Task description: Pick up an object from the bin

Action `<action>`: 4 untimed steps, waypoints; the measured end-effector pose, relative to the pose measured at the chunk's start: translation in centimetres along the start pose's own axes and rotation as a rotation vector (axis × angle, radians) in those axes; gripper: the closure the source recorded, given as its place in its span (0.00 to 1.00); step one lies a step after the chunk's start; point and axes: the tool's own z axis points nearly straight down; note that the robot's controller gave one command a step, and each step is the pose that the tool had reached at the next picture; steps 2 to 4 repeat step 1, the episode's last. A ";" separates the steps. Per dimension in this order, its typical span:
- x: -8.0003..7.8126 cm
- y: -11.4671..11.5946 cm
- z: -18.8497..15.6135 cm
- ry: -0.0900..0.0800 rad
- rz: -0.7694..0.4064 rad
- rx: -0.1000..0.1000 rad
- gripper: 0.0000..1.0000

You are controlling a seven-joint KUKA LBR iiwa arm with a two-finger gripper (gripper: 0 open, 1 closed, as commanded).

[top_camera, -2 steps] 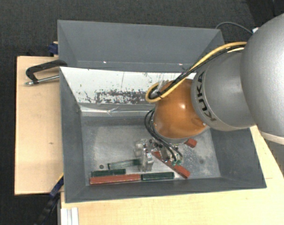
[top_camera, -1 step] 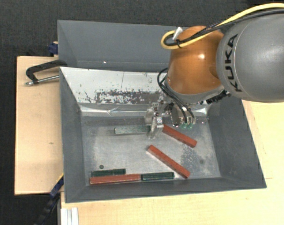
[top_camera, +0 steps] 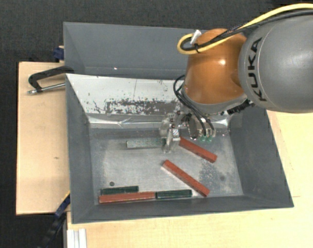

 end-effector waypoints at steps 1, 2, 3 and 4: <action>1.9 -0.1 -4.5 0.008 -0.026 0.001 1.00; 1.9 -0.1 -4.5 0.008 -0.026 0.001 1.00; 1.9 -0.1 -4.5 0.008 -0.026 0.001 1.00; 1.9 -0.1 -4.5 0.008 -0.026 0.001 1.00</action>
Offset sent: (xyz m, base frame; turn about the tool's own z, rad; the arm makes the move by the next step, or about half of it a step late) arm -0.0500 0.0086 0.1283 -0.0495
